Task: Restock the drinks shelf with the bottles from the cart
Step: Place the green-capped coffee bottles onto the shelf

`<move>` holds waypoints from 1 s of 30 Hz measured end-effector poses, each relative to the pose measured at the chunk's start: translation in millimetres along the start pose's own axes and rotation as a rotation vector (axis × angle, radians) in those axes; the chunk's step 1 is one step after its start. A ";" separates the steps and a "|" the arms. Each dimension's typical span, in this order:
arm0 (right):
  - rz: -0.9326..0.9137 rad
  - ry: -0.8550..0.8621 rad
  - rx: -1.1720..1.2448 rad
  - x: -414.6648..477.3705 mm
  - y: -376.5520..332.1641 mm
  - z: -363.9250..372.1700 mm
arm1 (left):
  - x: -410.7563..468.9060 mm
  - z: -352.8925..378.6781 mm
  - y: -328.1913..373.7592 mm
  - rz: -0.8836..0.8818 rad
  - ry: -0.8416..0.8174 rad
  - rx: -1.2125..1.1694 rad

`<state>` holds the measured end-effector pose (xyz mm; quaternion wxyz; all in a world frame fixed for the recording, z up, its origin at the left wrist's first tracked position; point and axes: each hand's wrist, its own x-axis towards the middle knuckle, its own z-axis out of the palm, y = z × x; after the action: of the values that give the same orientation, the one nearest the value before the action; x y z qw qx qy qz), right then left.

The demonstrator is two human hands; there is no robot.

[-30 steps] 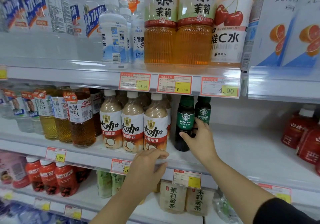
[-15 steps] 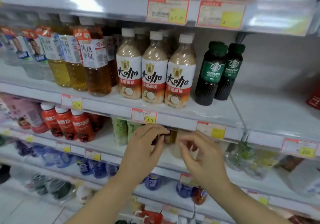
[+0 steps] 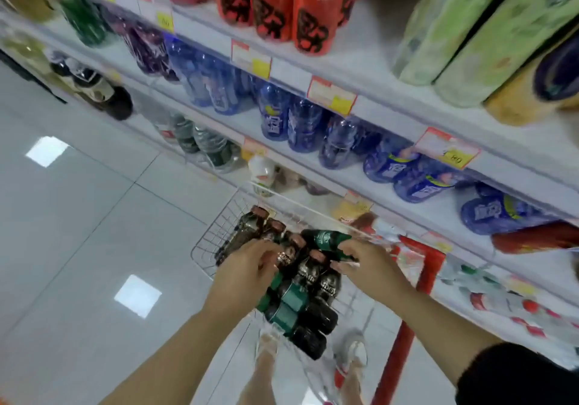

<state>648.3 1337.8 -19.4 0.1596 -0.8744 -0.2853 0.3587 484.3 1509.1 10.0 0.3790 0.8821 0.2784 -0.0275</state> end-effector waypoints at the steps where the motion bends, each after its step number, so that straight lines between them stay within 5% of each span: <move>1: 0.043 -0.015 -0.028 13.5 3.8 15.6 | -0.1 4.5 -18.4 -0.031 -0.022 -0.003; 5: 0.261 0.020 -0.057 59.7 29.2 61.9 | 4.1 24.6 -73.9 -0.134 -0.082 -0.011; 13: 0.490 0.462 -0.089 94.7 30.0 91.3 | 20.9 52.0 -108.1 -0.128 -0.157 -0.054; 21: 0.126 0.485 0.255 37.3 -9.9 31.1 | 48.4 36.2 -63.4 -0.024 -0.151 -0.160; 30: -0.142 0.184 0.702 -9.4 -39.6 -29.9 | 51.9 30.5 -4.0 0.148 -0.297 -0.224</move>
<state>649.1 1360.9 25.5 0.4994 -0.7730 -0.1893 0.3425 530.9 1514.8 -27.8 0.5125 0.8388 0.1551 -0.0985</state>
